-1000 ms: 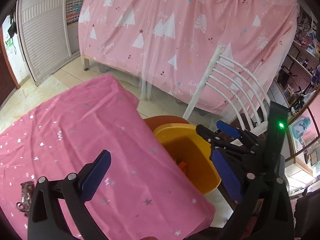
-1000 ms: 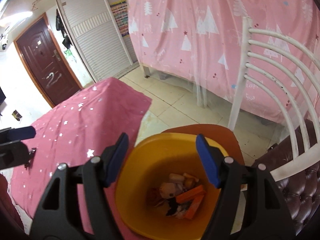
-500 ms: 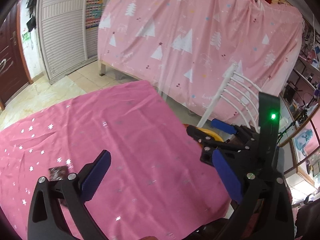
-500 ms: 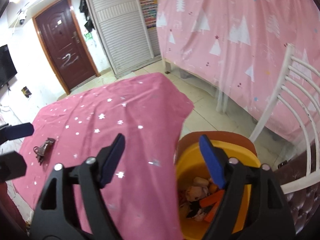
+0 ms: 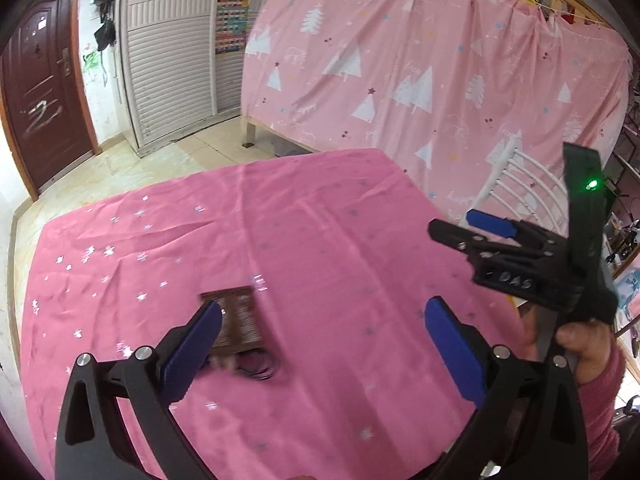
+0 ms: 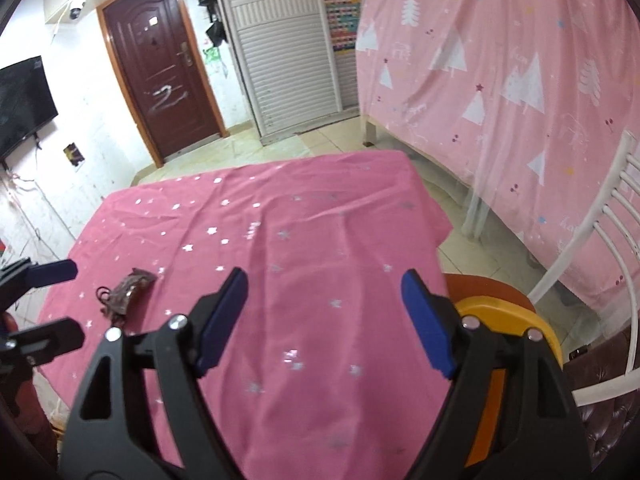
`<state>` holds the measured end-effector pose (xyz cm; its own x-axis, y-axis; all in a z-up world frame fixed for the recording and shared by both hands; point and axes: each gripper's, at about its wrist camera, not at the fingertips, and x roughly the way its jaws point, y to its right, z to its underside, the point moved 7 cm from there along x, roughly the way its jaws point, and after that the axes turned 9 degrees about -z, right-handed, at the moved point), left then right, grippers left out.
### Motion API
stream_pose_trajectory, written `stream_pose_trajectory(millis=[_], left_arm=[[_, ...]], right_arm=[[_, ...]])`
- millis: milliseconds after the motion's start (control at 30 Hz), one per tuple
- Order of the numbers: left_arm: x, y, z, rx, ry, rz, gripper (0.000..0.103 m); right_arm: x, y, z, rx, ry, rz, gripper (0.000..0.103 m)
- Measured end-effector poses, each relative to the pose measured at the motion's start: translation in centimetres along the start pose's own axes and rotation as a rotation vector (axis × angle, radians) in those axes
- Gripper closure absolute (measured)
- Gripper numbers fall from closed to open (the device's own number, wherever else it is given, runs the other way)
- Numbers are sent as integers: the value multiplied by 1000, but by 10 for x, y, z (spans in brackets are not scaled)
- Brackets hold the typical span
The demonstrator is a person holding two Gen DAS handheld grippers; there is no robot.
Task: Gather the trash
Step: 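Move both open grippers back over the wrapper and cable, then grasp the brown snack wrapper with the right gripper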
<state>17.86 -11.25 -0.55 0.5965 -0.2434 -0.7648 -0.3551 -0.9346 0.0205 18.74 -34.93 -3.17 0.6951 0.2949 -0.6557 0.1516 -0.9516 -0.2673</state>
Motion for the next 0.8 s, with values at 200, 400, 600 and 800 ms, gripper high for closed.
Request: stream_pose_trajectory(millis=[200, 400, 600, 800], left_arm=[[11, -29, 17, 1, 1, -54, 8], [25, -49, 30, -5, -33, -111, 8], [39, -54, 41, 21, -82, -78, 8], [48, -48, 43, 48, -88, -47, 8]], right_arm=[[15, -21, 6, -29, -41, -10, 27], [28, -37, 6, -50, -68, -30, 24], [39, -57, 4, -69, -92, -76, 24], [46, -70, 2, -82, -104, -84, 24]])
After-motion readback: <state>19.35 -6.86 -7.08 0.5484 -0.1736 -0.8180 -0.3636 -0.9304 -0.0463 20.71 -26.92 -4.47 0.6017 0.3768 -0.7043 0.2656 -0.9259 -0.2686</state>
